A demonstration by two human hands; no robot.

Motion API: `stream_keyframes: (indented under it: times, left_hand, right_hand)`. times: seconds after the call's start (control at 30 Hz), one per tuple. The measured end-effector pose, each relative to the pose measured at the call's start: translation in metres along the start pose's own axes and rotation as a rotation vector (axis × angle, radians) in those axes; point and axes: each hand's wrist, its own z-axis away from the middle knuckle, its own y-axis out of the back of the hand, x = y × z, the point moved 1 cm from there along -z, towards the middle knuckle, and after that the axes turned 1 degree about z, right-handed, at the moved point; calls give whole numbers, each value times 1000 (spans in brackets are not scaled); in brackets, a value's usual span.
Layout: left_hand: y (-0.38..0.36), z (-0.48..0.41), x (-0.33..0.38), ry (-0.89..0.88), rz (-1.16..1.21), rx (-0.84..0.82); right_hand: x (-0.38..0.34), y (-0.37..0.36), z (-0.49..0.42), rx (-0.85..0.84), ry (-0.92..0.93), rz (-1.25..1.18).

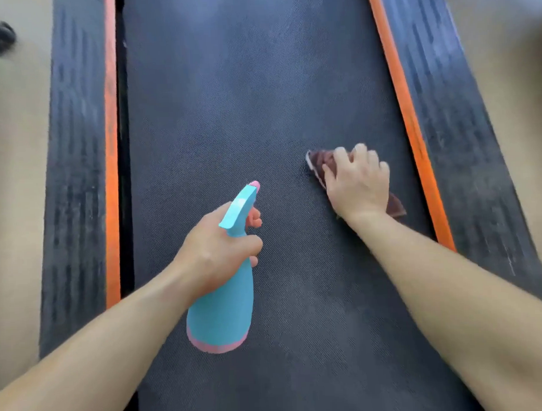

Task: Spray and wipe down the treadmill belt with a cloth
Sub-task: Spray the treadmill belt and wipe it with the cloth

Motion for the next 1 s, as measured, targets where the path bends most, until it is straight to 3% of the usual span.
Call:
stream_keyframes:
  times: [0.1,0.17,0.3,0.4,0.5,0.6,0.67,0.87,1.0]
  left_hand:
    - [8,6,-16,23,-29,26]
    - [13,10,-22,22,-23,36]
    - [26,16,-29,40,-4,56]
    - [34,18,-36,56,10,86]
    - [44,16,-50,64,46,124]
    - [49,18,-60,68,54,140]
    - [52,19,-60,68,48,132]
    - [36,12,-37,54,51,49]
    - [14,-2,-20,-2,45,-18]
  right_hand:
    - [-12,-7,-15,-66,-144,-22]
    - [-31,4,36,-45,-161,-69]
    - [-77,29,167,-158,113,-162]
    - [-69,11,128,-96,307,-126]
    - [-68,-8,39,1,161,-87]
    - [-75,-15,-19,-83,84,-88]
    - [-72,-10,-10,-80,93,-81]
    - [-34,25,142,-127,215,-126]
    - [-26,9,110,-77,292,-117]
